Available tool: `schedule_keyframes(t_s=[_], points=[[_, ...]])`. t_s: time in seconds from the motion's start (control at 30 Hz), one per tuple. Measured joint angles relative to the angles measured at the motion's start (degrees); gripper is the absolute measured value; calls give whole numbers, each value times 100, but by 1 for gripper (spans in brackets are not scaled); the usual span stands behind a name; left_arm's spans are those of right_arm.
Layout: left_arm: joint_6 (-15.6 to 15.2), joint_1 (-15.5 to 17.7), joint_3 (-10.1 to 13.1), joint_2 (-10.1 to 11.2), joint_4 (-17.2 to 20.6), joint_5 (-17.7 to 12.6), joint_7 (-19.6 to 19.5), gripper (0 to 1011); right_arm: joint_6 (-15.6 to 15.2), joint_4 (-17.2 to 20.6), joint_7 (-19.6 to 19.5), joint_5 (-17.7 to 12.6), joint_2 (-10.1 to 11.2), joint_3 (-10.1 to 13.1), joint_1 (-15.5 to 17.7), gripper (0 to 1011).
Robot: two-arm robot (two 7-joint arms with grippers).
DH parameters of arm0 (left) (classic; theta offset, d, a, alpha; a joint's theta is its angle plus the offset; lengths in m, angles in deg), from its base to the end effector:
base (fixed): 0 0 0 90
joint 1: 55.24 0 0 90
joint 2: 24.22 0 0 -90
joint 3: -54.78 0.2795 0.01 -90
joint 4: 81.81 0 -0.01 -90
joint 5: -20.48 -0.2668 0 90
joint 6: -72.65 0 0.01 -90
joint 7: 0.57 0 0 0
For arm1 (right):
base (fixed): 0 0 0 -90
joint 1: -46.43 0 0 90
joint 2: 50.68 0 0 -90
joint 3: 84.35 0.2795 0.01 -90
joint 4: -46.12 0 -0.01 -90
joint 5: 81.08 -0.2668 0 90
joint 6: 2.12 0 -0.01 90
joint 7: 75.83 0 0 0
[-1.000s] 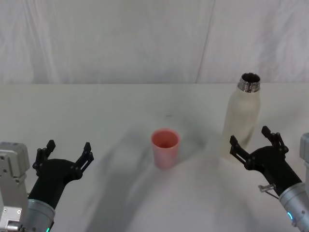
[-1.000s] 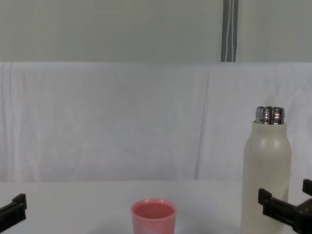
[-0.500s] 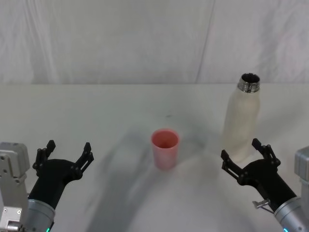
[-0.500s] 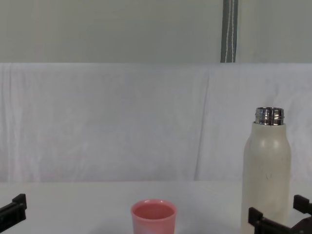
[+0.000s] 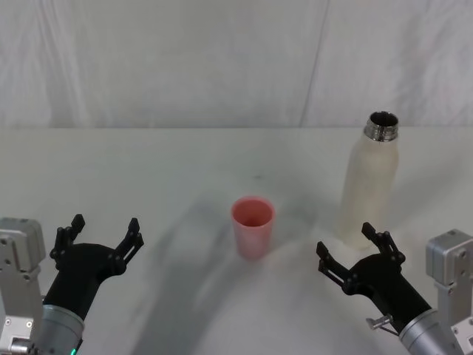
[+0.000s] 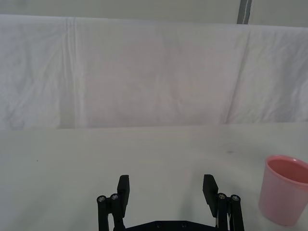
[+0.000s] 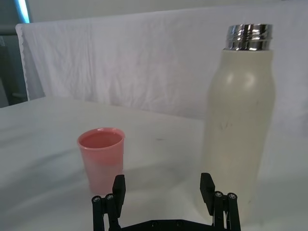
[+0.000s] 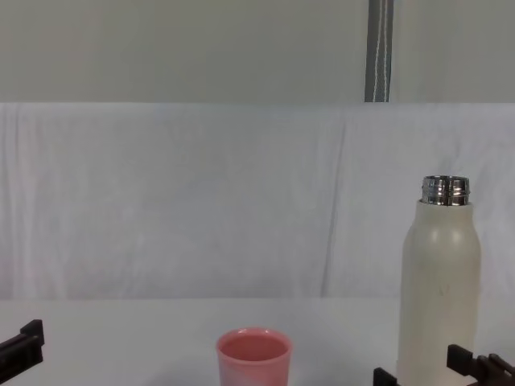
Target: Grasp the thermos with one hand and pour water into the cup lid.
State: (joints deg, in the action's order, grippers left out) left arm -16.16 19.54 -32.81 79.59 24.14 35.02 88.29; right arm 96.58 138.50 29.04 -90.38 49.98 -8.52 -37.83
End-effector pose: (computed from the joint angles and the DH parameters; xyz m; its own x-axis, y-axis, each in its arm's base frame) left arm 0.2138 0.0395 -0.2753 0.1244 0.9917 -0.0325 -0.9921 0.1239 -0.0174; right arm 0.2483 0.0176 -0.3111 0.4886 -0.8725 0.0063 0.8712 0.4883 0.0504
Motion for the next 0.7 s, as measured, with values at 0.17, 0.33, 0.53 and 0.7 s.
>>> schedule_keyframes(t_s=[0.17, 0.33, 0.53, 0.7], points=[[0, 0, 0, 0, 0, 0, 0, 1001, 26, -51, 5, -9, -6, -45, -11, 1001], [0, 0, 0, 0, 0, 0, 0, 1001, 54, -110, 5, -32, -16, -63, -28, 1001], [0, 0, 0, 0, 0, 0, 0, 1001, 101, -197, 5, -58, -40, -80, -54, 1001], [0, 0, 0, 0, 0, 0, 0, 1001, 126, -269, 8, -79, -45, -85, -81, 1001]])
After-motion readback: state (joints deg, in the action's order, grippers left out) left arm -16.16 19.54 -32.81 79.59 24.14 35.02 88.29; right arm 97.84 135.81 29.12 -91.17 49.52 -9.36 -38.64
